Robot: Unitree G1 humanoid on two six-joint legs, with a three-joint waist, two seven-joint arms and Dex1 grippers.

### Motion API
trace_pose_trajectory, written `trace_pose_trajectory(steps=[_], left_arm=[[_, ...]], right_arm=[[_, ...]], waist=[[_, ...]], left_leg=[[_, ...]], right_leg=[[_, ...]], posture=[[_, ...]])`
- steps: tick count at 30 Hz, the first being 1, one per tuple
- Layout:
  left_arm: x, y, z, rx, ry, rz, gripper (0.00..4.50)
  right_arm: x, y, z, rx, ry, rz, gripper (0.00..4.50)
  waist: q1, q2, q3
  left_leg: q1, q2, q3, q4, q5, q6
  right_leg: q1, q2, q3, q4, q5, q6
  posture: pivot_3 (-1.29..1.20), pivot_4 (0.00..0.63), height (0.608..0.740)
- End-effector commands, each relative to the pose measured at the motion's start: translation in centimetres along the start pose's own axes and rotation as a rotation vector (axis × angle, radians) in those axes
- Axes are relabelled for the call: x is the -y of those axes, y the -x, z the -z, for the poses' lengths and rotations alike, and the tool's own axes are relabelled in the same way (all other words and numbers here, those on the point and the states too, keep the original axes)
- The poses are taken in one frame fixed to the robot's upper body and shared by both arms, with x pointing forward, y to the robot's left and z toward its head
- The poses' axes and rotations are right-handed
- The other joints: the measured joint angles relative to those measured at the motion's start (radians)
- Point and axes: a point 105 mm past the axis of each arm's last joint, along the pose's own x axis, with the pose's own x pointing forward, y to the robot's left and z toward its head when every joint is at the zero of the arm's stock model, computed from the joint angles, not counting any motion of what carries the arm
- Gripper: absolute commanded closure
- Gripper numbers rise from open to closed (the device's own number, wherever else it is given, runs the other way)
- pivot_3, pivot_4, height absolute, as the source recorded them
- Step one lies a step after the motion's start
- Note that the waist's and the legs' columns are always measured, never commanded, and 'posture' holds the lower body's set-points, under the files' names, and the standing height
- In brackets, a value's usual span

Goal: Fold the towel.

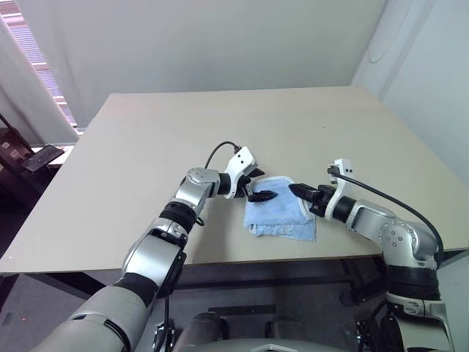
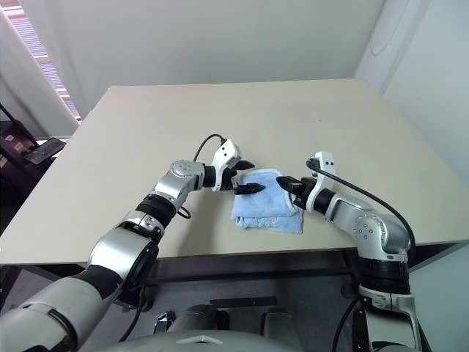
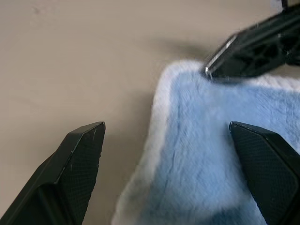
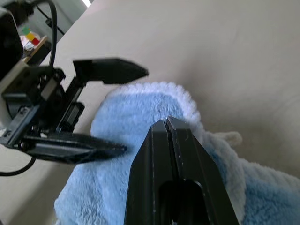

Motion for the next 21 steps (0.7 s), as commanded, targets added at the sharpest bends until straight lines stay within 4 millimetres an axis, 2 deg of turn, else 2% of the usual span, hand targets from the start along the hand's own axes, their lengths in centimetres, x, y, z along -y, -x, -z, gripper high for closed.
trace_pose_trajectory(steps=[1, 5, 15, 20, 21], left_arm=[[-0.4, 0.1, -1.3, 0.035, -0.04, -0.012, 0.03], [-0.5, 0.2, -1.5, 0.045, -0.043, -0.012, 0.03], [0.0, 0.8, -2.4, 0.114, -0.041, 0.044, 0.03], [0.5, 1.1, -2.2, 0.117, -0.007, 0.101, 0.03], [0.6, 1.1, -2.3, 0.118, -0.009, 0.109, 0.01]], right_arm=[[-0.6, -0.2, -1.2, 0.029, 0.045, -0.016, 4.5], [-0.5, -0.3, -1.0, 0.022, 0.057, -0.011, 4.5], [-0.4, 1.6, -1.4, 0.069, 0.037, -0.013, 4.5], [0.0, 1.1, -1.3, 0.09, 0.108, 0.033, 4.5], [0.0, 1.0, -1.4, 0.095, 0.102, 0.031, 4.33]], waist=[[0.0, 0.0, 0.0], [0.0, 0.0, 0.0], [0.001, 0.0, 0.0], [-0.002, 0.0, 0.0], [-0.002, 0.0, 0.0]], left_leg=[[0.0, 0.0, 0.0, 0.001, 0.0, 0.0], [-0.004, 0.001, 0.0, 0.006, 0.0, 0.0], [-0.006, 0.001, 0.0, 0.01, -0.001, -0.001], [-0.007, 0.001, 0.0, 0.01, -0.001, -0.001], [-0.007, 0.001, 0.0, 0.01, -0.001, -0.001]], right_leg=[[0.0, 0.0, 0.0, 0.001, 0.0, 0.0], [-0.003, 0.001, 0.0, 0.006, 0.0, 0.0], [-0.003, 0.001, 0.0, 0.007, 0.001, 0.001], [-0.005, 0.001, 0.0, 0.008, 0.001, 0.001], [-0.005, 0.001, 0.0, 0.008, 0.001, 0.001]], posture=[[0.0, 0.0, 0.736], [0.0, 0.0, 0.736], [0.0, 0.0, 0.736], [0.0, 0.0, 0.736], [0.0, 0.0, 0.736]])
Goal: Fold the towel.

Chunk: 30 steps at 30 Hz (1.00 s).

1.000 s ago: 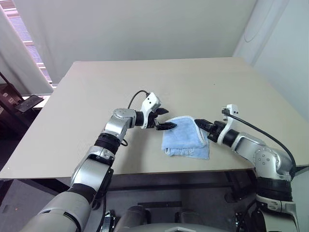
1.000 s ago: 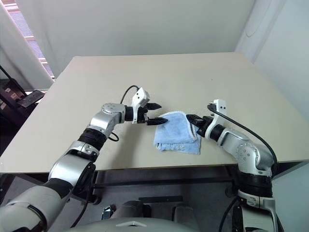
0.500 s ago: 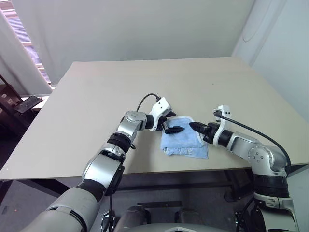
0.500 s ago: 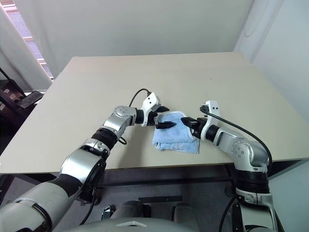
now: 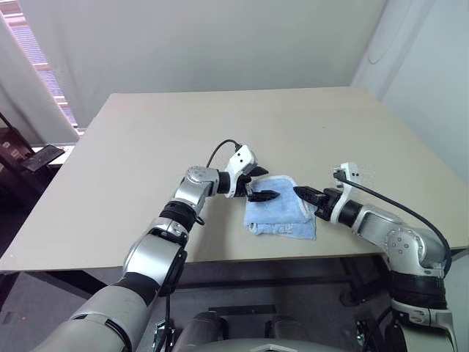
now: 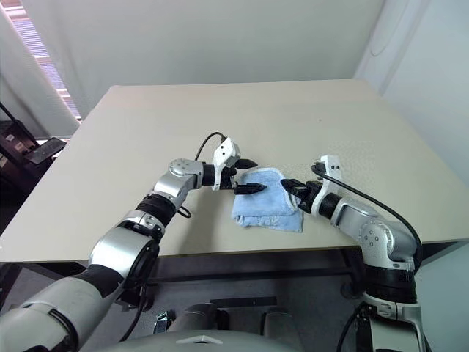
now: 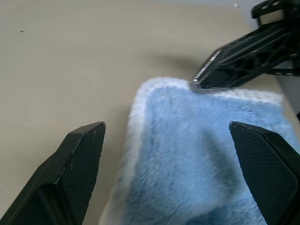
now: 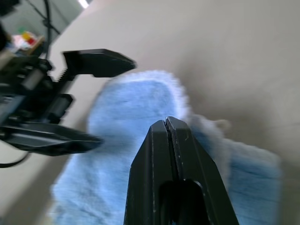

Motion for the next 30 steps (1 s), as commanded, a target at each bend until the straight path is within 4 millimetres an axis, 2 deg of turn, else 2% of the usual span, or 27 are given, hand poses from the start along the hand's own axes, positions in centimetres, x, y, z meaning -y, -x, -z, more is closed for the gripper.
trace_pose_trajectory(steps=[1, 4, 9, 14, 17, 20, 27, 30], left_arm=[[0.0, 0.4, -1.7, 0.058, -0.024, 0.021, 0.0], [0.0, 0.5, -1.8, 0.058, -0.026, 0.02, 0.0], [-0.8, 0.9, -1.7, 0.046, -0.028, -0.04, 0.0], [-1.3, 1.1, -1.3, 0.032, -0.042, -0.08, 0.0], [-1.2, 1.0, -1.2, 0.031, -0.042, -0.082, 0.0], [-1.2, 1.0, -1.1, 0.029, -0.044, -0.086, 0.0], [-1.2, 1.0, -1.1, 0.032, -0.048, -0.091, 0.0], [-1.2, 1.0, -1.2, 0.038, -0.048, -0.09, 0.0]], right_arm=[[-0.9, -0.3, -1.6, 0.067, 0.039, -0.028, 4.14], [-1.4, -0.3, -1.7, 0.061, 0.034, -0.061, 3.23], [-1.0, -1.1, -0.9, -0.019, -0.008, -0.063, 1.39], [0.3, -2.1, -1.5, -0.002, -0.054, -0.001, 1.39], [0.1, -2.1, -1.6, 0.001, -0.05, -0.015, 1.39], [-0.4, -2.0, -1.7, 0.009, -0.039, -0.036, 1.99], [0.0, -1.9, -1.3, -0.004, -0.041, -0.01, 4.48], [-0.3, -1.5, -1.6, 0.012, -0.046, -0.025, 4.48]], waist=[[0.001, 0.0, 0.0], [0.001, 0.0, 0.0], [0.001, 0.0, 0.0], [0.001, 0.0, 0.0], [0.003, 0.0, 0.0], [0.002, 0.0, 0.0], [0.001, 0.0, 0.0], [0.001, 0.0, 0.0]], left_leg=[[0.0, 0.0, 0.0, 0.0, 0.0, 0.0], [0.0, 0.0, 0.0, 0.0, 0.0, 0.0], [0.0, 0.0, 0.0, 0.0, 0.0, 0.0], [0.0, 0.0, 0.0, 0.0, 0.0, 0.0], [0.0, 0.0, 0.0, 0.0, 0.0, 0.0], [-0.001, 0.0, 0.0, 0.0, 0.0, 0.0], [-0.001, 0.0, 0.0, 0.0, 0.0, 0.0], [-0.001, 0.0, 0.0, 0.0, 0.0, 0.0]], right_leg=[[0.0, 0.0, 0.0, 0.0, 0.0, 0.0], [0.0, 0.0, 0.0, 0.0, 0.0, 0.0], [0.0, 0.0, 0.0, 0.0, 0.0, 0.0], [0.0, 0.0, 0.0, 0.001, 0.0, 0.0], [0.0, 0.0, 0.0, 0.001, 0.0, 0.0], [-0.001, 0.0, 0.0, 0.001, 0.0, 0.0], [-0.001, 0.0, 0.0, 0.001, 0.0, 0.0], [-0.001, 0.0, 0.0, 0.001, 0.0, 0.0]], posture=[[0.0, 0.0, 0.736], [0.0, 0.0, 0.736], [0.0, 0.0, 0.736], [0.0, 0.0, 0.736], [0.0, 0.0, 0.736], [0.0, 0.0, 0.736], [0.0, 0.0, 0.736], [0.0, 0.0, 0.736]])
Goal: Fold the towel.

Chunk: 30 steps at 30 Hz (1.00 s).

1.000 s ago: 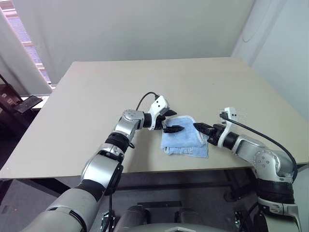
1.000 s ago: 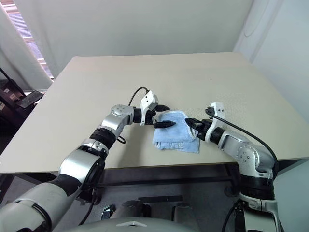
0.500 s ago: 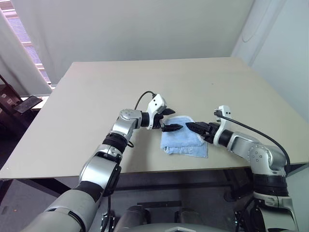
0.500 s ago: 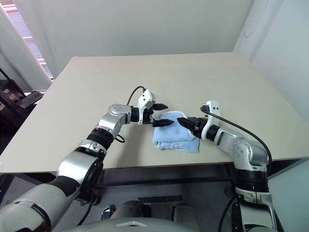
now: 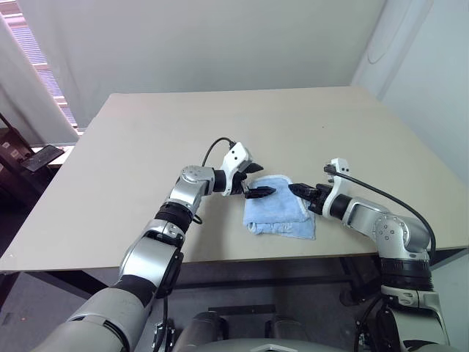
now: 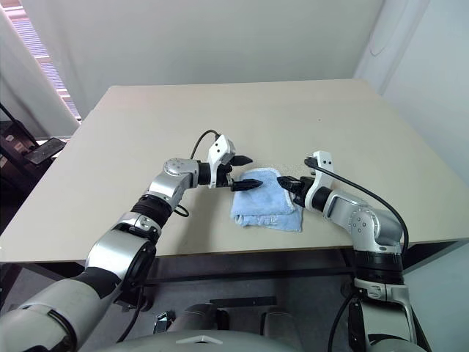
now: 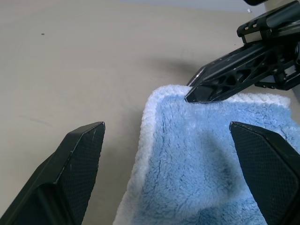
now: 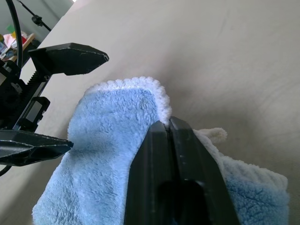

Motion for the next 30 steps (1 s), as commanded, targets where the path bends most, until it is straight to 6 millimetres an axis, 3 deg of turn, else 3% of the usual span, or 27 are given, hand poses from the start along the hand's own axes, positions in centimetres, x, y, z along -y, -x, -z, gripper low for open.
trace_pose_trajectory(steps=[1, 9, 14, 18, 24, 30], left_arm=[[-0.3, 0.1, -1.0, 0.03, -0.035, -0.01, 0.0], [0.0, 0.0, -1.0, 0.033, -0.046, 0.006, 0.0], [0.2, 0.0, -1.1, 0.043, -0.044, 0.017, 0.0], [0.3, -0.1, -1.1, 0.047, -0.046, 0.025, 0.0], [1.0, -0.1, -1.0, 0.055, -0.053, 0.071, 0.0], [0.8, 0.7, -1.8, 0.104, -0.005, 0.086, 0.0]], right_arm=[[-0.9, 0.8, -1.8, 0.07, 0.025, -0.029, 4.48], [-1.2, 3.2, -2.9, 0.151, -0.053, -0.056, 4.48], [-0.7, 4.5, -1.5, 0.107, -0.089, -0.009, 4.48], [-0.4, 4.9, -0.7, 0.079, -0.106, 0.011, 4.48], [2.1, 3.9, -0.1, 0.093, -0.106, 0.157, 4.48], [1.2, 4.4, -0.4, 0.12, -0.066, 0.099, 2.53]], waist=[[0.0, 0.0, 0.0], [0.002, 0.0, 0.0], [0.001, 0.0, 0.0], [0.0, 0.0, 0.0], [0.001, 0.0, 0.0], [0.001, 0.0, 0.0]], left_leg=[[0.0, 0.0, 0.0, 0.0, 0.0, 0.0], [0.0, 0.0, 0.0, 0.0, 0.0, 0.0], [-0.001, 0.0, 0.0, 0.0, 0.0, 0.0], [-0.001, 0.0, 0.0, 0.001, 0.0, 0.0], [0.0, 0.0, 0.0, 0.0, 0.001, 0.002], [-0.001, 0.0, 0.0, 0.0, 0.001, 0.002]], right_leg=[[0.0, 0.0, 0.0, 0.0, 0.0, 0.0], [0.0, 0.0, 0.0, 0.0, 0.0, 0.0], [0.0, 0.0, 0.0, 0.0, 0.0, 0.0], [0.0, 0.0, 0.0, 0.0, 0.0, 0.0], [0.0, 0.0, 0.0, 0.0, 0.0, 0.0], [0.0, 0.0, 0.0, 0.0, 0.0, 0.0]], posture=[[0.0, 0.0, 0.736], [0.0, 0.0, 0.736], [0.0, 0.0, 0.736], [0.0, 0.0, 0.736], [0.0, 0.0, 0.736], [0.0, 0.0, 0.736]])
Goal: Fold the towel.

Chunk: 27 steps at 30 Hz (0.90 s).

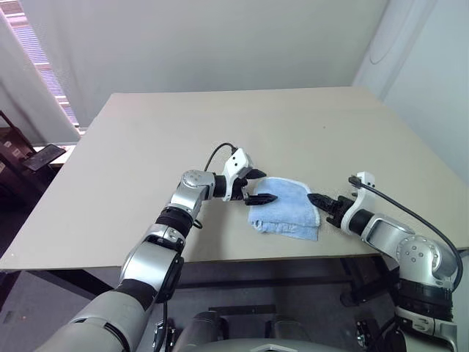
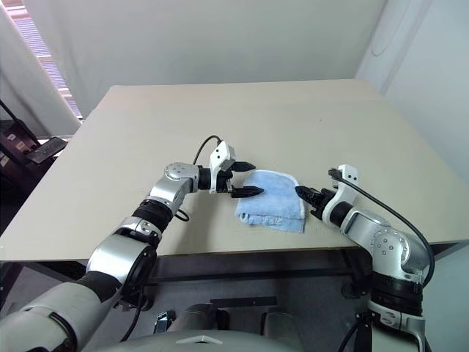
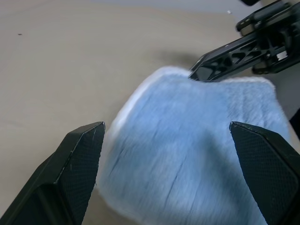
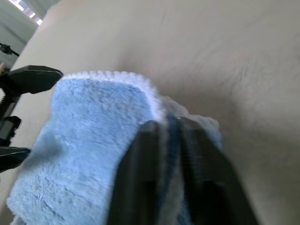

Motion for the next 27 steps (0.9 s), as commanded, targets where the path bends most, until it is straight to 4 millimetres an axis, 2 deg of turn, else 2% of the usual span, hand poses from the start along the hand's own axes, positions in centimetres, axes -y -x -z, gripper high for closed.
trace_pose_trajectory(steps=[1, 3, 6, 10, 14, 17, 22, 26, 27], left_arm=[[-0.4, 0.7, -2.3, 0.075, -0.02, 0.012, 0.0], [-0.5, 1.1, -2.4, 0.072, -0.029, 0.014, 0.0], [-1.7, 1.9, -3.4, 0.108, -0.069, -0.07, 0.0], [-2.2, 3.7, -5.9, 0.235, -0.07, -0.07, 0.0], [-1.2, 4.4, -4.5, 0.164, -0.095, 0.017, 0.0], [-0.6, 4.4, -4.1, 0.175, -0.055, 0.081, 0.64], [-0.1, 3.3, -3.4, 0.166, -0.03, 0.112, 2.44], [0.3, 1.6, -1.7, 0.134, -0.009, 0.093, 3.85], [0.3, 1.1, -0.9, 0.109, -0.015, 0.069, 4.28]], right_arm=[[-1.6, 0.8, -1.6, 0.058, 0.048, -0.081, 2.15], [-1.8, 1.4, -1.8, 0.054, 0.057, -0.104, 1.54], [-1.7, 2.4, -3.3, 0.115, 0.093, -0.103, 0.49], [-5.7, 3.9, -4.7, 0.208, 0.299, -0.265, 0.49], [-6.6, 2.7, -4.1, 0.188, 0.471, -0.332, 0.49], [-6.3, 1.5, -4.4, 0.202, 0.448, -0.359, 1.12], [-5.8, -0.1, -4.2, 0.181, 0.428, -0.372, 2.93], [-4.9, -1.4, -2.8, 0.133, 0.415, -0.365, 4.34], [-4.6, -1.8, -2.0, 0.105, 0.418, -0.36, 4.5]], waist=[[-0.001, 0.0, 0.0], [-0.001, 0.0, 0.0], [0.0, 0.0, 0.0], [-0.002, 0.0, 0.0], [-0.002, 0.0, 0.0], [0.0, -0.001, 0.0], [0.0, -0.001, 0.0], [0.001, -0.001, 0.0], [0.0, -0.001, 0.0]], left_leg=[[0.0, 0.0, 0.0, 0.0, 0.0, 0.0], [0.0, 0.0, 0.0, 0.0, 0.0, 0.0], [0.0, 0.0, 0.0, 0.0, 0.0, 0.0], [-0.001, 0.0, 0.0, 0.0, 0.0, 0.0], [0.001, 0.001, 0.0, 0.0, 0.0, 0.0], [0.005, 0.001, 0.0, 0.001, 0.0, 0.0], [0.005, 0.001, 0.0, 0.002, -0.001, -0.002], [0.005, 0.001, 0.0, 0.001, -0.002, -0.002], [0.005, 0.001, 0.0, 0.001, -0.002, -0.002]], right_leg=[[0.0, 0.0, 0.0, 0.0, 0.0, 0.0], [0.0, 0.0, 0.0, 0.0, 0.0, 0.0], [0.0, 0.0, 0.0, 0.0, 0.0, 0.0], [-0.001, 0.001, 0.0, 0.0, 0.0, 0.0], [0.001, 0.002, 0.0, 0.0, 0.0, 0.0], [0.006, 0.002, 0.0, 0.0, 0.0, 0.0], [0.007, 0.0, 0.0, -0.001, 0.0, -0.001], [0.006, 0.001, 0.0, -0.001, 0.0, -0.001], [0.005, 0.001, 0.0, -0.001, 0.0, 0.0]], posture=[[0.0, 0.0, 0.736], [0.0, 0.0, 0.736], [0.0, 0.0, 0.736], [0.0, 0.0, 0.736], [0.0, 0.0, 0.736], [0.0, 0.0, 0.736], [0.0, 0.0, 0.736], [0.0, 0.0, 0.736], [0.0, 0.0, 0.736]])
